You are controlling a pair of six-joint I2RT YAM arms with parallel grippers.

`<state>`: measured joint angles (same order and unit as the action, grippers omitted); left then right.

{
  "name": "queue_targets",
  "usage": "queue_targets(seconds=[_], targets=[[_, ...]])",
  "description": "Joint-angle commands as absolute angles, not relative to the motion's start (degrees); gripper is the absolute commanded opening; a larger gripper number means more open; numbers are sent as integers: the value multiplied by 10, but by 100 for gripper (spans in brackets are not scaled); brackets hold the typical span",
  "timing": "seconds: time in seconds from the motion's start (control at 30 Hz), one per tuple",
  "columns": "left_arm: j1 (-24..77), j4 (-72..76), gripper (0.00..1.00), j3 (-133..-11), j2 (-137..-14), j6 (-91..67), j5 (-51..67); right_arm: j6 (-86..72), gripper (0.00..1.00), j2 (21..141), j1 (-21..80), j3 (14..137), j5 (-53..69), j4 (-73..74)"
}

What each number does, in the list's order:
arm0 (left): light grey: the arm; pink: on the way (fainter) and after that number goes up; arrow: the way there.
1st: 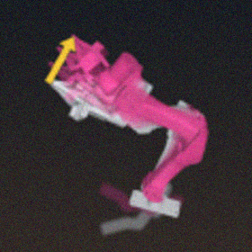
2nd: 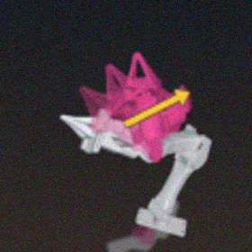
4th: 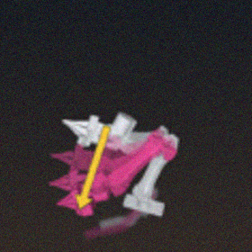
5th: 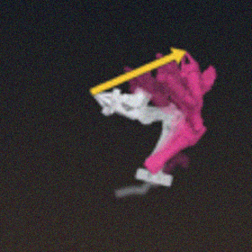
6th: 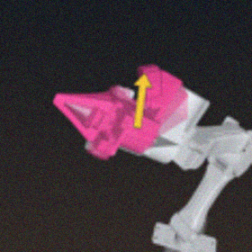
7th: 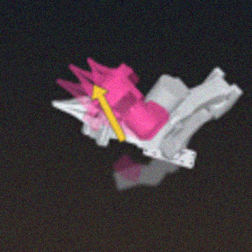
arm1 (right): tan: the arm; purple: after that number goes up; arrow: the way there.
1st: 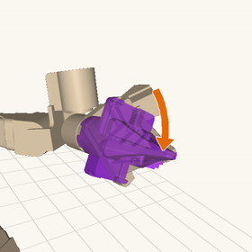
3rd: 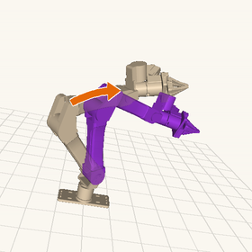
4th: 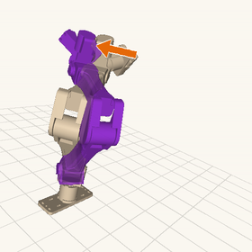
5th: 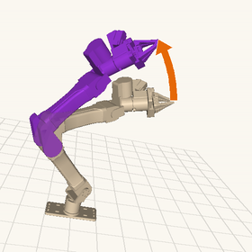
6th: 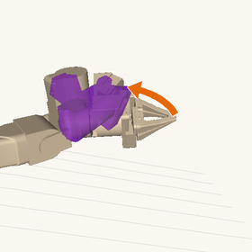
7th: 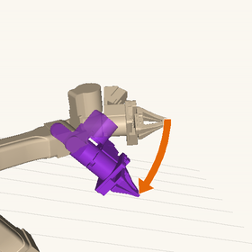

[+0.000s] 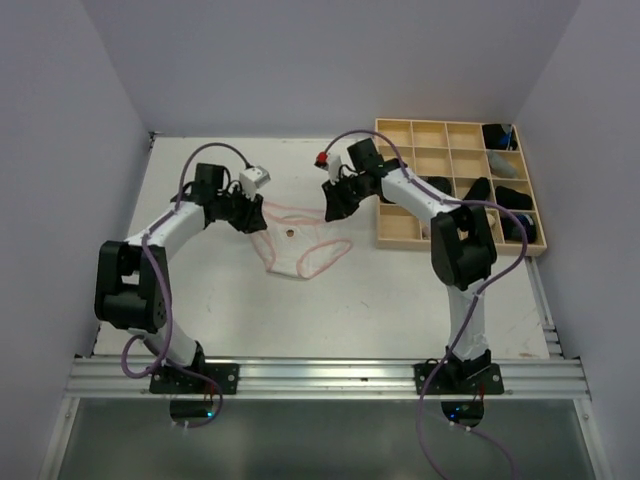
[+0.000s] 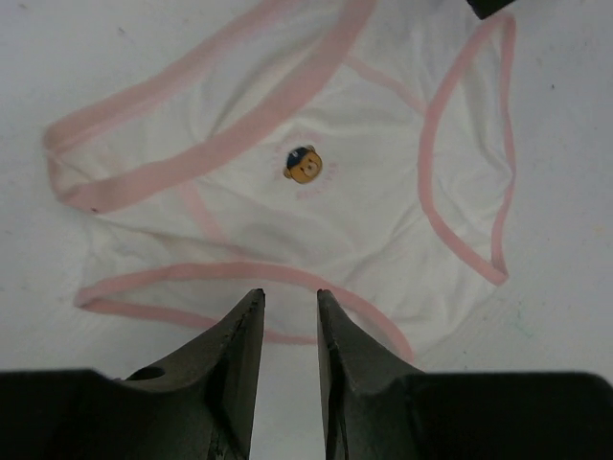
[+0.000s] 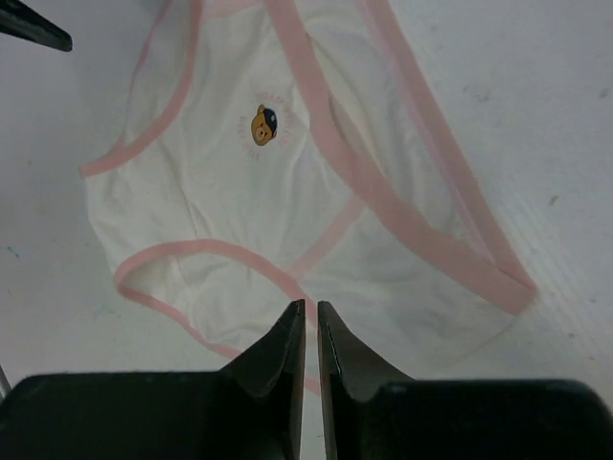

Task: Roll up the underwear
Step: Fold the underwear

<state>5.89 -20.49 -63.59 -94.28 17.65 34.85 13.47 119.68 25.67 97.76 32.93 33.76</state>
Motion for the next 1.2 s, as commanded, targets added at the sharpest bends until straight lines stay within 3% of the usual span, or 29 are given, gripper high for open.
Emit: queue_targets(seconds=[0.0,0.2,0.47,0.6,0.73,0.8,0.83,0.87,0.93,1.0,1.07,1.1,1.17], targets=[[69,-208,31,-597,-938,214,341,130,13,1252,265,966,338,370],[66,-215,27,-584,-959,171,334,145,4,1276,274,945,320,410],[0,-231,29,-573,-925,124,414,224,1,1187,359,842,363,462],[-42,-224,30,-577,-924,112,421,256,14,1113,376,815,438,476],[-42,-208,30,-581,-936,84,438,226,22,1061,337,843,434,431],[-41,-175,35,-583,-947,48,446,167,25,1071,310,886,421,382],[-41,-157,47,-580,-947,26,442,145,26,1085,303,906,390,364],[-40,-136,51,-576,-946,20,439,128,26,1099,296,928,383,362],[-32,-85,58,-577,-947,11,430,59,26,1164,280,1004,381,367],[-20,-31,59,-582,-955,-20,457,5,26,1210,270,1064,414,375],[-21,-10,42,-592,-998,-79,557,-90,27,1243,264,1066,440,320],[-19,30,35,-599,-1014,-102,585,-110,32,1241,265,1039,442,291],[-6,56,31,-592,-1035,-153,612,-164,38,1243,270,1020,447,242]])
